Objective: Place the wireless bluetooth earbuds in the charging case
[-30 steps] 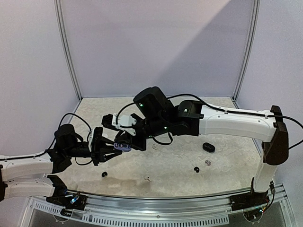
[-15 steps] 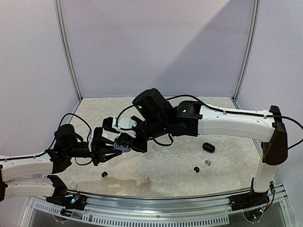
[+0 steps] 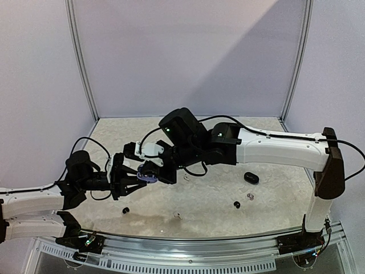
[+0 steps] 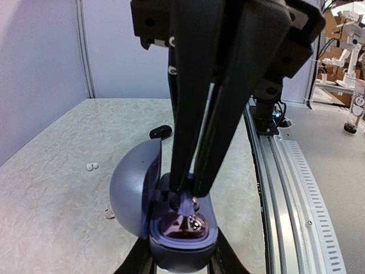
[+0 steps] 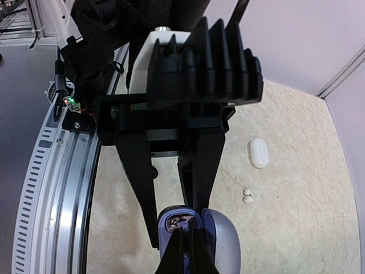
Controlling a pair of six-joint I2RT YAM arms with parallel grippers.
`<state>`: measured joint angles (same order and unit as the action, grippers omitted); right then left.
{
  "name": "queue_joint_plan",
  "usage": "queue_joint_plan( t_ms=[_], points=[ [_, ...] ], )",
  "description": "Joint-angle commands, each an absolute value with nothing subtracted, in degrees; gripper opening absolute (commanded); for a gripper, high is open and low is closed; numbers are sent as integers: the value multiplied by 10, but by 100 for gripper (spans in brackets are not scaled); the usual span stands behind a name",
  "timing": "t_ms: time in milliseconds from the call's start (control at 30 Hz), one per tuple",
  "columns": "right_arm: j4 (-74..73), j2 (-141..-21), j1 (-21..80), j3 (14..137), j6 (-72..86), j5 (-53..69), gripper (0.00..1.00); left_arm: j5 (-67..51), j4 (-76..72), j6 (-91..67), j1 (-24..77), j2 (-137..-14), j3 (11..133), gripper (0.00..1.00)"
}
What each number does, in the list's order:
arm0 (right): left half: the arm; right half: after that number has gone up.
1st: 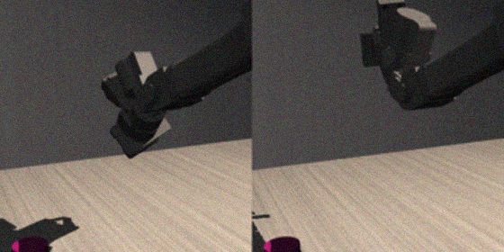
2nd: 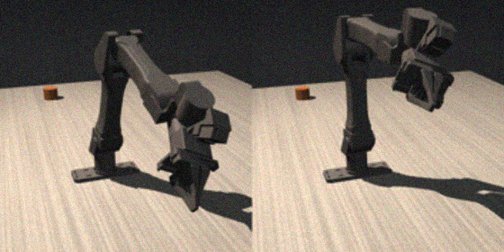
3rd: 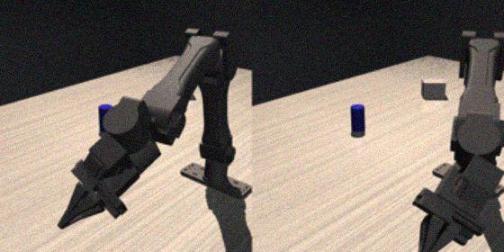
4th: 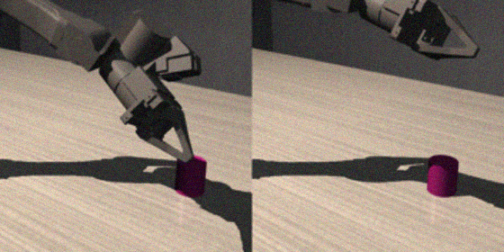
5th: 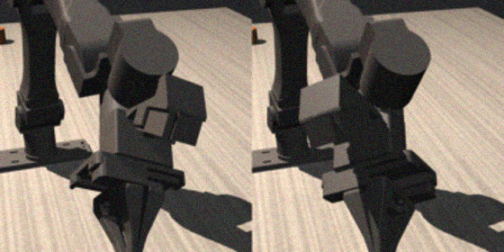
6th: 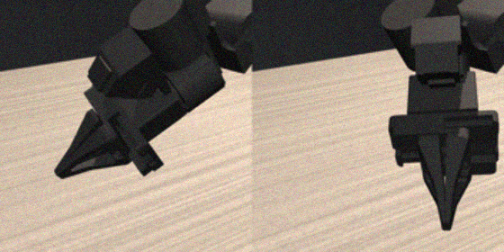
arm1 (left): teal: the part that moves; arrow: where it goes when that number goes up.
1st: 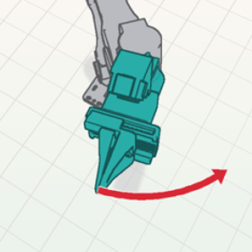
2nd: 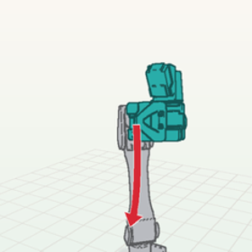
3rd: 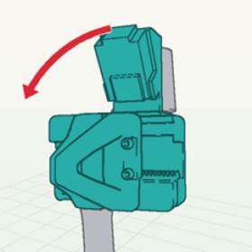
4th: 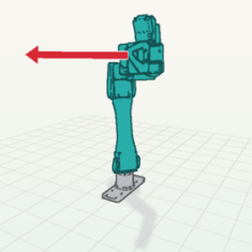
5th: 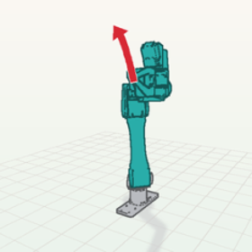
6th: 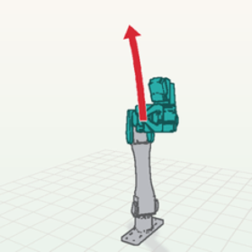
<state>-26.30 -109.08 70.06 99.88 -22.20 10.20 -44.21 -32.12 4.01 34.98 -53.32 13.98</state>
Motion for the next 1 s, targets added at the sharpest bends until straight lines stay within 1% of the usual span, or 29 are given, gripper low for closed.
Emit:
queue_joint_plan(
  t_ms=[0,267,400,633,967],
  points=[
    [-236,-1094,701,969,-220,109,2,-444,-370,32,358,-529,133,0],
    [-182,-1078,691,920,-203,100,0,-456,-412,51,358,-534,125,0],
    [-137,-1052,685,884,-183,111,0,-454,-434,51,358,-534,117,0],
    [-106,-1035,684,857,-162,122,1,-456,-470,62,360,-537,112,0],
    [-131,-1052,686,882,-176,114,1,-446,-452,76,368,-533,117,0]
  ],
)
